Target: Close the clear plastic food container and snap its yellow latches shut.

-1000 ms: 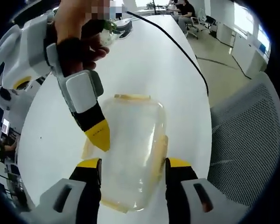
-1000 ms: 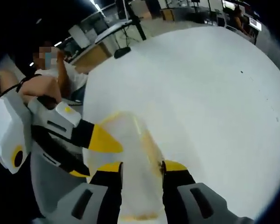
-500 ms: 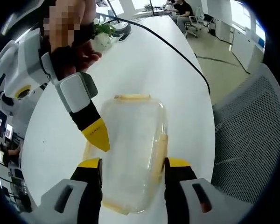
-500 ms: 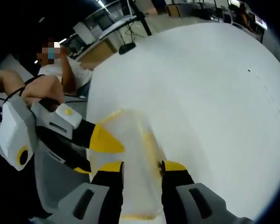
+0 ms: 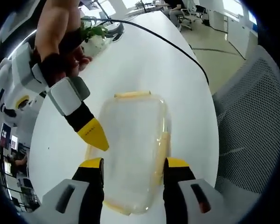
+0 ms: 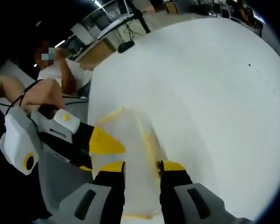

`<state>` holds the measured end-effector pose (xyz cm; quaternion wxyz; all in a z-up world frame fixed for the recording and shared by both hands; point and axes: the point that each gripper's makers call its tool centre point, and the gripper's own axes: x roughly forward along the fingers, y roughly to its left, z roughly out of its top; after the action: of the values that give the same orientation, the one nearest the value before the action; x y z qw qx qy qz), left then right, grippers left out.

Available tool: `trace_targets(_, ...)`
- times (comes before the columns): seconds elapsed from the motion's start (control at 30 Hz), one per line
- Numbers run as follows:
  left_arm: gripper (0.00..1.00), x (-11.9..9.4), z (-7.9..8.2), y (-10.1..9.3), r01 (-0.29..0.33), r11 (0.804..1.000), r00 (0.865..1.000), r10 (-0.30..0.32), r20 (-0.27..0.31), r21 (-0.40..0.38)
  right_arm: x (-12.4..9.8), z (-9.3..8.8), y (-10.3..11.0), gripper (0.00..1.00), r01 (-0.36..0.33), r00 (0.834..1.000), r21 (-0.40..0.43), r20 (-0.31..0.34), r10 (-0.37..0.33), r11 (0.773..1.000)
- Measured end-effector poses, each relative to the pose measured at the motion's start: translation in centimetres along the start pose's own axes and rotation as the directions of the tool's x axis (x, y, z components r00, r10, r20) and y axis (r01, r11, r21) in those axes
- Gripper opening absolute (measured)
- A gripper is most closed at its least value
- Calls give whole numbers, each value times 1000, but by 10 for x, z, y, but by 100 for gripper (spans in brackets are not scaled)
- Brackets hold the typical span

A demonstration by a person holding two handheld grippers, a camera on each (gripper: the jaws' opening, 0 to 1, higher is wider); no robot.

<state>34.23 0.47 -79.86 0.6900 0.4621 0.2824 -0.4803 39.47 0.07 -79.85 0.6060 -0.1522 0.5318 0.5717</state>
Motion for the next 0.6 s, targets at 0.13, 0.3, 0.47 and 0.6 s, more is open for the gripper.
trace_targets(0.13,50,0,2,-2,0,1000,1000,0,0,6,-1,-1,1,26,-6,1000,-2,3,6,1000)
trace_targets(0.3,50,1,4,-3,2,1000,1000,-2,2,18,-1,-2,0,25,-25,1000,-3,6,25,1000)
trace_targets(0.47,50,2,5,-3,4,999,1000,-4,10,33,1,-3,6,21,-109,994,36,-12,110,993)
trace_targets(0.6,50,3,2,-7,-5,998,1000,5,-6,69,1,-2,5,22,-111,994,47,-14,112,993)
